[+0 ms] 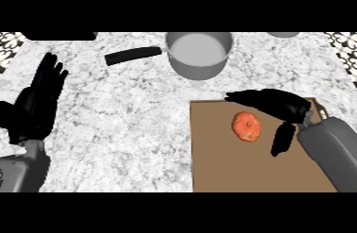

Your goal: Pick the squash from the tray and place it in the pot

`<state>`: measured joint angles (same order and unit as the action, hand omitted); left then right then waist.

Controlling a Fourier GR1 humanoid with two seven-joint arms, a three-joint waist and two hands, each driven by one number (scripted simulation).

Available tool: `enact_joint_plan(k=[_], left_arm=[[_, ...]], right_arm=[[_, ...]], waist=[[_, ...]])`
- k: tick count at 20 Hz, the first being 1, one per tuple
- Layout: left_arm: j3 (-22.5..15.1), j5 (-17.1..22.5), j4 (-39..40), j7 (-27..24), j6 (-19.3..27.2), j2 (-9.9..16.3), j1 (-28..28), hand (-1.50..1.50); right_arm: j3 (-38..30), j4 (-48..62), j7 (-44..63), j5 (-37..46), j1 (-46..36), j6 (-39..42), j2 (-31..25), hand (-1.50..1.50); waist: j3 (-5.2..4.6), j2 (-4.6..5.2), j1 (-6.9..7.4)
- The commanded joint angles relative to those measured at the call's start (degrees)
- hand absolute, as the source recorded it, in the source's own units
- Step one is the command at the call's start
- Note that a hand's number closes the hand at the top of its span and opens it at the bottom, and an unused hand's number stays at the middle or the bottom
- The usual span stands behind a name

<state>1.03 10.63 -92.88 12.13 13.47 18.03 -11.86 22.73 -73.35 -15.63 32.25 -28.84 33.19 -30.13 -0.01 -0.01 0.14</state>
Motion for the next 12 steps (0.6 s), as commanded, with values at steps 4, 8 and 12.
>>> enact_joint_plan(k=[4, 8, 12], left_arm=[[2.4, -1.8, 0.5, 1.3, -1.5, -0.8, -1.9, 0.0], [0.6, -2.9, -2.2, -0.7, -1.9, -3.4, 3.4, 0.0], [1.4, -3.5, 1.3, -2.0, -2.5, -4.4, -0.1, 0.0]], right_arm=[[-3.1, 5.6, -4.0, 6.6, -1.4, 0.4, 4.8, -1.5], [-4.7, 12.0, -5.9, 9.8, -4.4, -2.2, 6.7, -1.5], [-3.9, 7.1, -5.4, 13.5, 4.0, -5.0, 6.1, -1.5]], waist=[[0.01, 0.05, 0.09], [0.01, 0.08, 0.45], [0.01, 0.04, -0.17]])
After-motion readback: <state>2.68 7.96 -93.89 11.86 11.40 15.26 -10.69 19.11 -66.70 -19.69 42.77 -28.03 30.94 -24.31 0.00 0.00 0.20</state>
